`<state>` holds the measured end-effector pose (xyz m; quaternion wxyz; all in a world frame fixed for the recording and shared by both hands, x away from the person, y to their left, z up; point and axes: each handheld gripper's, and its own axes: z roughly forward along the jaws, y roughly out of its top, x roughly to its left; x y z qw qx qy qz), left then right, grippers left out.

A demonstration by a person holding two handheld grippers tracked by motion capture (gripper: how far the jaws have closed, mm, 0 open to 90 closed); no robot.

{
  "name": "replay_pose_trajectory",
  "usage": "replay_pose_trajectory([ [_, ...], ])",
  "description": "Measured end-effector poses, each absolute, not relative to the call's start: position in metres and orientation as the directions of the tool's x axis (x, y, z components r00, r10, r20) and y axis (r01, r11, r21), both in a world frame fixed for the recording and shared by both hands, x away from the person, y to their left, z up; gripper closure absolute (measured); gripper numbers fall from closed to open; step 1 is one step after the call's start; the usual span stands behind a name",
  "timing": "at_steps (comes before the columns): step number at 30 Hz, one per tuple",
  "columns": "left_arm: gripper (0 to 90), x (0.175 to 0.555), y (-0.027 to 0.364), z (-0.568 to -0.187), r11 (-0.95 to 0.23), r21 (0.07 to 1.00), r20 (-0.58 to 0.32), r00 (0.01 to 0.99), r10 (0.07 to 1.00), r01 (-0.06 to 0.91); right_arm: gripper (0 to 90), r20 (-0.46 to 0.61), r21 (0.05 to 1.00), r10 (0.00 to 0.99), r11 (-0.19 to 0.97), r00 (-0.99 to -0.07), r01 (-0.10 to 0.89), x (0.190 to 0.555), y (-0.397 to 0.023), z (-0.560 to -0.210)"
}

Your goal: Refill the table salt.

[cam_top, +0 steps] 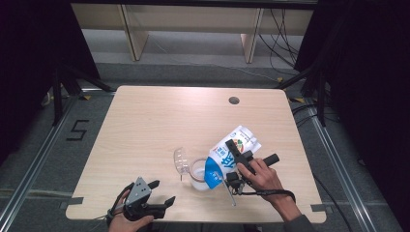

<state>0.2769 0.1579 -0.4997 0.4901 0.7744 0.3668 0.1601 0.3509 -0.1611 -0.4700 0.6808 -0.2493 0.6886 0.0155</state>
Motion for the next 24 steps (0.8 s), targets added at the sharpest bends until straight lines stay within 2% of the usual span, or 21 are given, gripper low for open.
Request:
replay_pose_trajectory([
  [1,21.0,0.2762,0.1580,-0.4995,-0.254,0.873,-0.110,0.677,0.728,0.415,67.9,-0.941,-0.332,-0.335,0.871,0.057,-0.362,0.3505,-0.1604,-0.4687],
  [3,21.0,0.2765,0.1579,-0.4998,-0.247,0.877,-0.116,0.681,0.723,0.412,67.9,-0.952,-0.300,-0.301,0.886,0.051,-0.353,0.3504,-0.1608,-0.4701],
  [5,20.9,0.2770,0.1577,-0.4998,-0.246,0.878,-0.115,0.679,0.725,0.411,67.9,-0.945,-0.323,-0.322,0.874,0.067,-0.362,0.3506,-0.1597,-0.4680],
  [9,20.9,0.2767,0.1577,-0.4998,-0.247,0.878,-0.116,0.680,0.724,0.411,68.1,-0.957,-0.285,-0.286,0.893,0.048,-0.349,0.3501,-0.1607,-0.4706],
  [13,20.9,0.2763,0.1579,-0.4993,-0.255,0.874,-0.108,0.676,0.728,0.414,68.2,-0.950,-0.303,-0.311,0.885,0.035,-0.352,0.3515,-0.1604,-0.4702],
  [15,20.9,0.2768,0.1578,-0.4997,-0.248,0.877,-0.114,0.680,0.724,0.411,68.2,-0.942,-0.331,-0.330,0.871,0.067,-0.362,0.3523,-0.1590,-0.4677],
  [18,20.9,0.2769,0.1577,-0.4998,-0.247,0.877,-0.115,0.679,0.725,0.412,68.3,-0.939,-0.336,-0.336,0.868,0.066,-0.365,0.3528,-0.1588,-0.4675],
  [22,21.0,0.2769,0.1568,-0.5001,-0.242,0.878,-0.120,0.679,0.724,0.413,68.3,-0.948,-0.306,-0.316,0.886,0.031,-0.349,0.3531,-0.1601,-0.4705],
  [24,20.9,0.2768,0.1570,-0.5003,-0.243,0.878,-0.118,0.680,0.724,0.412,68.3,-0.949,-0.307,-0.313,0.884,0.041,-0.354,0.3533,-0.1598,-0.4705],
])
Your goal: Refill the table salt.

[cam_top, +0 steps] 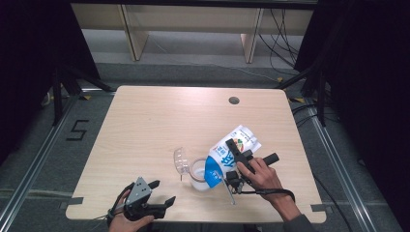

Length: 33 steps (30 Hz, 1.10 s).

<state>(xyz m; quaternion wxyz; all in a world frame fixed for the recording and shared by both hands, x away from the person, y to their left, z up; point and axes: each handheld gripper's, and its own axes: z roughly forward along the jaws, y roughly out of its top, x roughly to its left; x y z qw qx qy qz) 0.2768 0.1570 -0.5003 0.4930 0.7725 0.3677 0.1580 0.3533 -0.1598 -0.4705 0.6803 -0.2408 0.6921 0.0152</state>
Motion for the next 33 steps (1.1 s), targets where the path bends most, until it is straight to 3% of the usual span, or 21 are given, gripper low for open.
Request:
replay_pose_trajectory([
  [11,20.9,0.2765,0.1576,-0.4995,-0.251,0.875,-0.111,0.677,0.728,0.413,68.6,-0.947,-0.309,-0.321,0.886,0.024,-0.346,0.3532,-0.1586,-0.4721],
  [17,20.9,0.2763,0.1574,-0.4993,-0.254,0.874,-0.109,0.677,0.728,0.413,69.0,-0.929,-0.360,-0.364,0.860,0.060,-0.362,0.3536,-0.1562,-0.4679],
  [25,20.9,0.2763,0.1574,-0.4993,-0.253,0.875,-0.110,0.677,0.728,0.414,69.3,-0.949,-0.303,-0.312,0.890,0.030,-0.341,0.3518,-0.1580,-0.4714],
  [33,20.9,0.2764,0.1576,-0.4993,-0.253,0.875,-0.109,0.677,0.728,0.414,70.0,-0.941,-0.329,-0.337,0.878,0.039,-0.349,0.3523,-0.1568,-0.4706],
])
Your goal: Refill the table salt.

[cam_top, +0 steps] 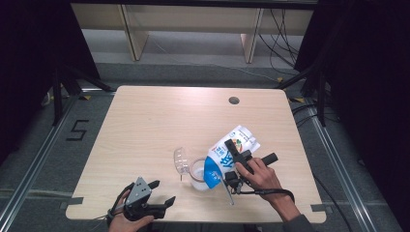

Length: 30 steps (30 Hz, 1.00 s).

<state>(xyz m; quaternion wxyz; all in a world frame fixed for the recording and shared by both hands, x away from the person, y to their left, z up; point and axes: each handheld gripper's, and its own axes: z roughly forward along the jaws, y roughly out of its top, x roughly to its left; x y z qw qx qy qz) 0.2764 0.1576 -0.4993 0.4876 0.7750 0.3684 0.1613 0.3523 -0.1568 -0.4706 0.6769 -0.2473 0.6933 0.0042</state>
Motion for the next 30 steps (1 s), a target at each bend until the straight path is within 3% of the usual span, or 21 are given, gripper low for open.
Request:
replay_pose_trajectory([
  [30,20.9,0.2769,0.1576,-0.4997,-0.248,0.877,-0.114,0.680,0.724,0.411,72.3,-0.938,-0.337,-0.343,0.879,0.042,-0.337,0.3515,-0.1577,-0.4701],
])
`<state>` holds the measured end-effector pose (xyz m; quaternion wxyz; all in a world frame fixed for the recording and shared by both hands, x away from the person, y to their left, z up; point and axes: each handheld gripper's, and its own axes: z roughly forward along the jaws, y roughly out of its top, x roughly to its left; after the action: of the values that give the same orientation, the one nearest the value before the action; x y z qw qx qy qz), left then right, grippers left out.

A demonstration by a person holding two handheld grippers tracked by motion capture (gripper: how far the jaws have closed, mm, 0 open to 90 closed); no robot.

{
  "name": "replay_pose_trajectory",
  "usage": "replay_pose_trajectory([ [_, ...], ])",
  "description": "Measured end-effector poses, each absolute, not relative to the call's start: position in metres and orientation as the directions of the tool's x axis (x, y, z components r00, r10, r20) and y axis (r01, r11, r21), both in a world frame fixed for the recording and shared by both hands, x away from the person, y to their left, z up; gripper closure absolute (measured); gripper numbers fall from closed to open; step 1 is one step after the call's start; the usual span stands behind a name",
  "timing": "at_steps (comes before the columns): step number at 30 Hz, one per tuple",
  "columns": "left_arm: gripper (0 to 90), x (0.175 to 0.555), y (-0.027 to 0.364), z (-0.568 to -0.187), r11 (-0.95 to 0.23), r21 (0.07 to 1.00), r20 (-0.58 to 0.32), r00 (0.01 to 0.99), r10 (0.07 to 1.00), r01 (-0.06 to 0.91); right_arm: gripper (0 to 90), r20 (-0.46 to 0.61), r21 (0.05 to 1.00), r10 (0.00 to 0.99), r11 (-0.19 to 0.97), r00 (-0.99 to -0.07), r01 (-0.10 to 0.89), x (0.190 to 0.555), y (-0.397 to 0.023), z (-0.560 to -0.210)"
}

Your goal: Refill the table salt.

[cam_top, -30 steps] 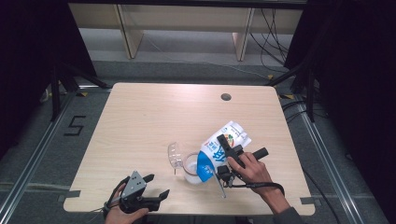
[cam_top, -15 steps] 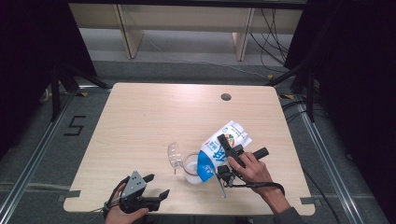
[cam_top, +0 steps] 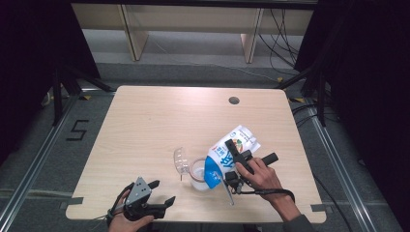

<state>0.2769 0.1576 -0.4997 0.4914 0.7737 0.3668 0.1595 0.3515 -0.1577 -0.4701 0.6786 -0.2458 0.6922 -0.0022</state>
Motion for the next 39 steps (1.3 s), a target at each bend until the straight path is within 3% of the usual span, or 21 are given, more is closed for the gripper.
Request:
replay_pose_trajectory([
  [39,20.9,0.2770,0.1580,-0.4992,-0.256,0.879,-0.103,0.684,0.722,0.403,73.9,-0.937,-0.341,-0.346,0.881,0.043,-0.328,0.3505,-0.1579,-0.4698],
])
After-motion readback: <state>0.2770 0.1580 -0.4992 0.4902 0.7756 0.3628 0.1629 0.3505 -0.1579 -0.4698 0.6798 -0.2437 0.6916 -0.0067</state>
